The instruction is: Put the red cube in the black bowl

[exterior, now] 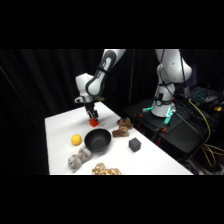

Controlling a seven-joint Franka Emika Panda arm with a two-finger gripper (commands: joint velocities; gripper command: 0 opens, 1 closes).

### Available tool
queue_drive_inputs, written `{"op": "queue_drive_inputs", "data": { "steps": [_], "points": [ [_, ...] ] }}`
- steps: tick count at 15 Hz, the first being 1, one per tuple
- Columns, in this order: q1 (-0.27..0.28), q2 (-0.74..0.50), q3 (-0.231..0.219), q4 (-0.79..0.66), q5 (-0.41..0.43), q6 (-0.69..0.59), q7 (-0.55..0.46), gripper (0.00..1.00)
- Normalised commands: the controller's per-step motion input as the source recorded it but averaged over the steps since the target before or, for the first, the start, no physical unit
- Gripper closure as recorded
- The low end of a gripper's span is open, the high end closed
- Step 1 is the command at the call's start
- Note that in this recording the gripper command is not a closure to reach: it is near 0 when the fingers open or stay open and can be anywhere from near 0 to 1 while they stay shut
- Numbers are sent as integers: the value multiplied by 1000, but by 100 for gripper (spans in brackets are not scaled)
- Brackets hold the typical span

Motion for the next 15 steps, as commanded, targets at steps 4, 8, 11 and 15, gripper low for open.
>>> {"op": "queue_drive_inputs", "data": {
  "steps": [4, 8, 11, 15],
  "points": [
    [-37, 80, 45, -116, -111, 343, -231, 0],
    [-35, 44, 34, -100, -140, 284, -134, 100],
    [7, -171, 15, -192, -150, 215, -15, 100],
    [131, -405, -69, -373, -201, 141, 147, 100]
  ]
}}
